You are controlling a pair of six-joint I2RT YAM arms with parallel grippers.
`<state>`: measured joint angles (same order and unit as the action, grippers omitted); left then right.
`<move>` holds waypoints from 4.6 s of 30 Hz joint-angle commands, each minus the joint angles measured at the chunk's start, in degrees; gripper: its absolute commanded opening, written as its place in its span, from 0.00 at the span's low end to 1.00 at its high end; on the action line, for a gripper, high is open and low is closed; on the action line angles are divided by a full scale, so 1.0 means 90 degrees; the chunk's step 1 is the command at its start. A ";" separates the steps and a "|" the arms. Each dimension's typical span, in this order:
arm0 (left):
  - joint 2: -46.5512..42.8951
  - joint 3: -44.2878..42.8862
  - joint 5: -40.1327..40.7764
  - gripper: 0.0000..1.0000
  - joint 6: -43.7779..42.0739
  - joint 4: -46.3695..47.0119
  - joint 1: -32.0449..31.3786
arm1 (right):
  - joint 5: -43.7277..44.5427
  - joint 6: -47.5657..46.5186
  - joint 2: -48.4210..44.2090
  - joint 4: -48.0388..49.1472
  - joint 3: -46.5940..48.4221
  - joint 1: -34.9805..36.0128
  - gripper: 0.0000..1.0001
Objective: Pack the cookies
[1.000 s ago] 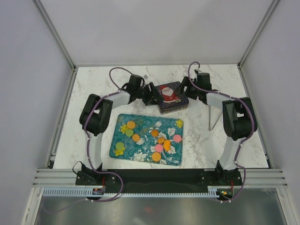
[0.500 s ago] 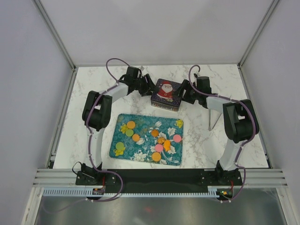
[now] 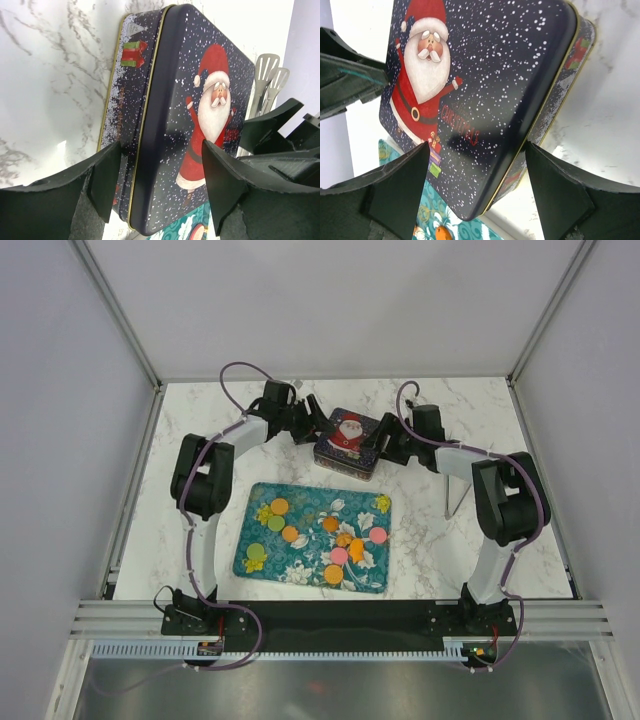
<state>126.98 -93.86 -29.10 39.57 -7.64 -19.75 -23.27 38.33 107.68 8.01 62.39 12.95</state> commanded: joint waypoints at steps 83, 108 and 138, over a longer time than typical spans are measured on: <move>-0.1208 0.1972 -0.0116 0.81 -0.0442 -0.0069 0.0358 | -0.0120 0.0244 0.0057 -0.0001 0.1105 -0.0199 0.78; -0.0906 0.2548 -0.0379 0.25 0.0427 0.1073 0.0349 | -0.0003 -0.0157 -0.0392 -0.0685 0.1271 -0.0101 0.77; -0.1072 0.3564 0.1290 0.42 0.1091 0.1005 -0.0052 | 0.0319 -0.0450 0.0760 -0.1700 0.2227 0.0592 0.77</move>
<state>113.86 -65.25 -25.30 50.72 12.36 -18.83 -21.96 35.29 112.79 -5.50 80.01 18.48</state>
